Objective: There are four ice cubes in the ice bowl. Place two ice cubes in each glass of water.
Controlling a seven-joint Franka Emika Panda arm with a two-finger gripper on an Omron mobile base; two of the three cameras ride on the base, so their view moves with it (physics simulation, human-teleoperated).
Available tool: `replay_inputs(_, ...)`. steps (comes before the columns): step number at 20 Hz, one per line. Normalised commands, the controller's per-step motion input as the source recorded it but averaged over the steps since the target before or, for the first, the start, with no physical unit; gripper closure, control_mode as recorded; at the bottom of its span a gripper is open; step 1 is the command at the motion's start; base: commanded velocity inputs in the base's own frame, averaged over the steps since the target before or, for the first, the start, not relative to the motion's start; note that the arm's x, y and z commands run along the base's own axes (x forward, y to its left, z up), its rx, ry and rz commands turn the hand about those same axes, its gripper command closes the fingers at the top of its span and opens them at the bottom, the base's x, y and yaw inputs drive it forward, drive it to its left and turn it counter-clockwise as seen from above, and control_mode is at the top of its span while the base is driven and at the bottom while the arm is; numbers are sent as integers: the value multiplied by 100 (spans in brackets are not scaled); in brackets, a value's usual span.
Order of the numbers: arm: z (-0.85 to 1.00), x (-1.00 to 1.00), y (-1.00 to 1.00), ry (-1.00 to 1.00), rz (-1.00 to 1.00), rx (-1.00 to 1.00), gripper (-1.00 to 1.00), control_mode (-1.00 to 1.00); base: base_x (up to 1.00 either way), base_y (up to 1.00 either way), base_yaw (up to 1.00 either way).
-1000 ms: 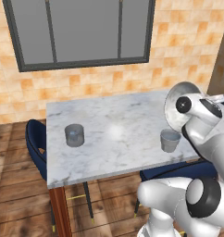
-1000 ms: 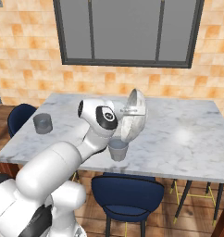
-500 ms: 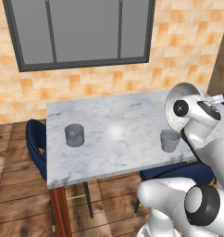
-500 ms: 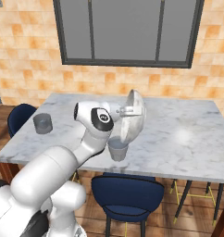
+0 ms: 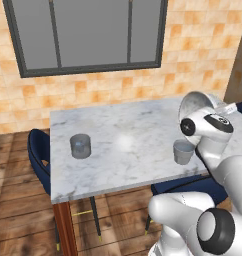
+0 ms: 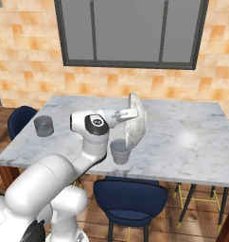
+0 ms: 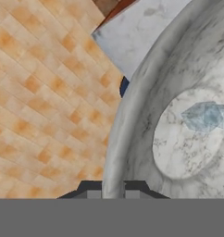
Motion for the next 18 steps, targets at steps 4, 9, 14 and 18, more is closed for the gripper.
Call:
replay_inputs(4,0,1,13,0,0,-4,100,-100,0,0,0)
replay_inputs(9,4,7,6,0,0,-1,100,-100,0,0,0)
replay_inputs(14,2,16,10,0,0,0,100,-100,0,0,0)
replay_inputs(18,0,11,9,0,0,-2,100,-100,0,0,0)
